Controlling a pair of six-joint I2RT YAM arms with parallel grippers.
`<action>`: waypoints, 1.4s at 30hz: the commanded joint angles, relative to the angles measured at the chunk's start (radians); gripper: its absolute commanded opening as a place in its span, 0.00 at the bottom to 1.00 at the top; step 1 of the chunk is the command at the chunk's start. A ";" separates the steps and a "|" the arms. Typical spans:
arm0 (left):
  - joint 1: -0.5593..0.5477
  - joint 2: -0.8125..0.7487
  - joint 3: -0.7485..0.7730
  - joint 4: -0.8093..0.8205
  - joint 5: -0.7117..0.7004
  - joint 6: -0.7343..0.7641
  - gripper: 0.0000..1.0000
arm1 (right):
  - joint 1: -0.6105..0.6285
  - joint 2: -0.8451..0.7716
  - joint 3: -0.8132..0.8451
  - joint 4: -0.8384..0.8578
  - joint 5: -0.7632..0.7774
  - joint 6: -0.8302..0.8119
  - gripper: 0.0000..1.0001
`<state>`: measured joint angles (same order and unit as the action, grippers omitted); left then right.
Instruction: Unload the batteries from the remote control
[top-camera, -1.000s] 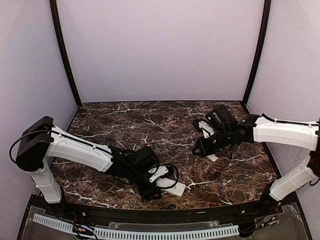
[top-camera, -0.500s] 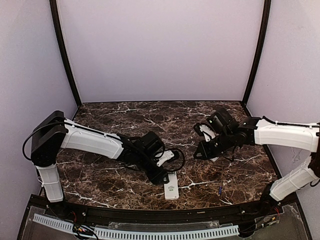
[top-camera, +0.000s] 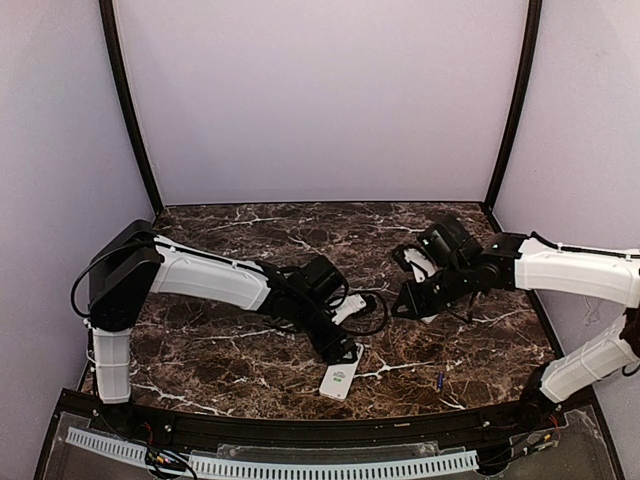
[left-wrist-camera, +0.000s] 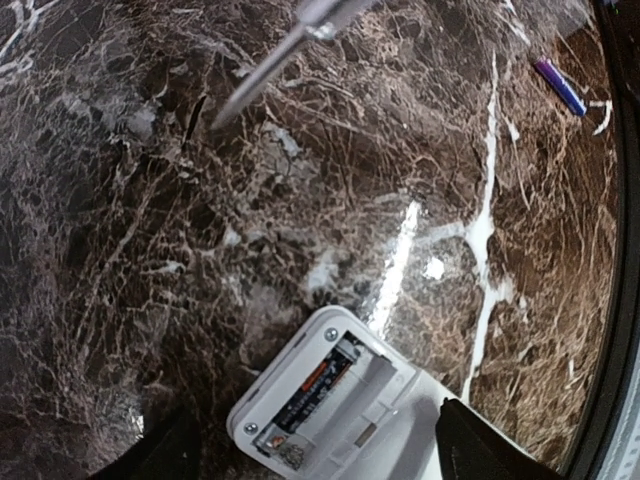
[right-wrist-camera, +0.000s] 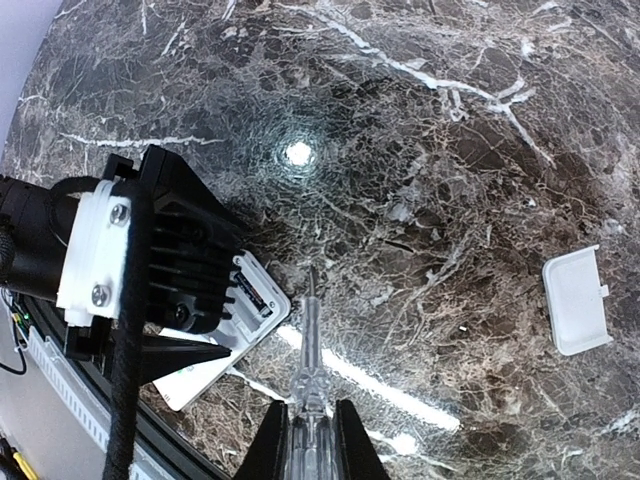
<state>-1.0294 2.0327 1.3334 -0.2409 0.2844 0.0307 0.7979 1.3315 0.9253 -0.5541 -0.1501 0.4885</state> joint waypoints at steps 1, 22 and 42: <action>0.001 -0.102 -0.047 -0.055 -0.062 -0.062 0.93 | -0.007 -0.032 0.000 -0.027 0.025 0.026 0.00; -0.153 -0.407 -0.336 0.007 -0.489 -0.660 0.99 | -0.007 -0.019 0.067 -0.063 0.096 0.105 0.00; -0.319 -0.099 0.053 -0.438 -0.451 -0.768 0.99 | -0.007 -0.185 0.003 -0.076 0.116 0.201 0.00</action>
<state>-1.3445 1.8759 1.3235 -0.5331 -0.1753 -0.7193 0.7975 1.1820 0.9463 -0.6285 -0.0517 0.6621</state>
